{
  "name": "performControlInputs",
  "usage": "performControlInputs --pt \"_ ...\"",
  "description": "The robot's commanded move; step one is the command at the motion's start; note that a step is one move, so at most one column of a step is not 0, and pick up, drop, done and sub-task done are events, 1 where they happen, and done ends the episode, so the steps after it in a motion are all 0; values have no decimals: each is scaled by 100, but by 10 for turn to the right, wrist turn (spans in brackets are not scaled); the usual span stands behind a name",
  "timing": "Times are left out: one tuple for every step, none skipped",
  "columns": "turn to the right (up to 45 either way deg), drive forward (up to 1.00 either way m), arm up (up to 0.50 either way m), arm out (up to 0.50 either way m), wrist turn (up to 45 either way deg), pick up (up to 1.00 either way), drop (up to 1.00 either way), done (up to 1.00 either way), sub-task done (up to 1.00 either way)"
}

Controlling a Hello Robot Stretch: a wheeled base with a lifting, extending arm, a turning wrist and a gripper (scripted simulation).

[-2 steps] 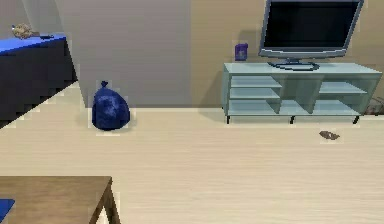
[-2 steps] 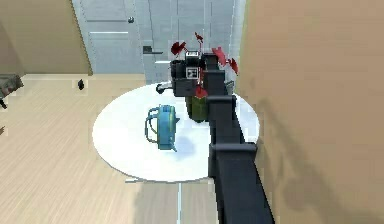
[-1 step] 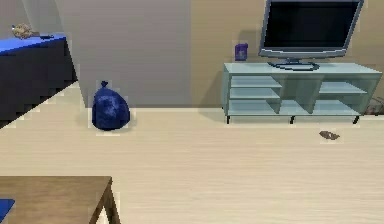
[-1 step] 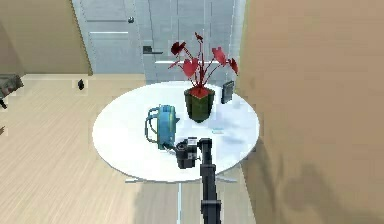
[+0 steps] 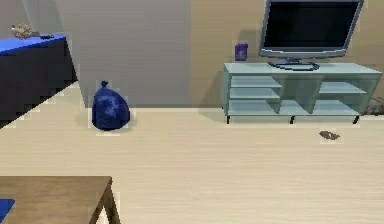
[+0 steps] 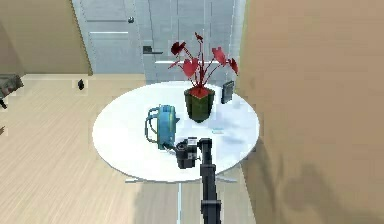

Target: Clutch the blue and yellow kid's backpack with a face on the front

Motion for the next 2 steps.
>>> performControlInputs --pt "0 0 10 0 0 0 0 0 0" --pt "0 0 0 0 0 0 0 100 0"
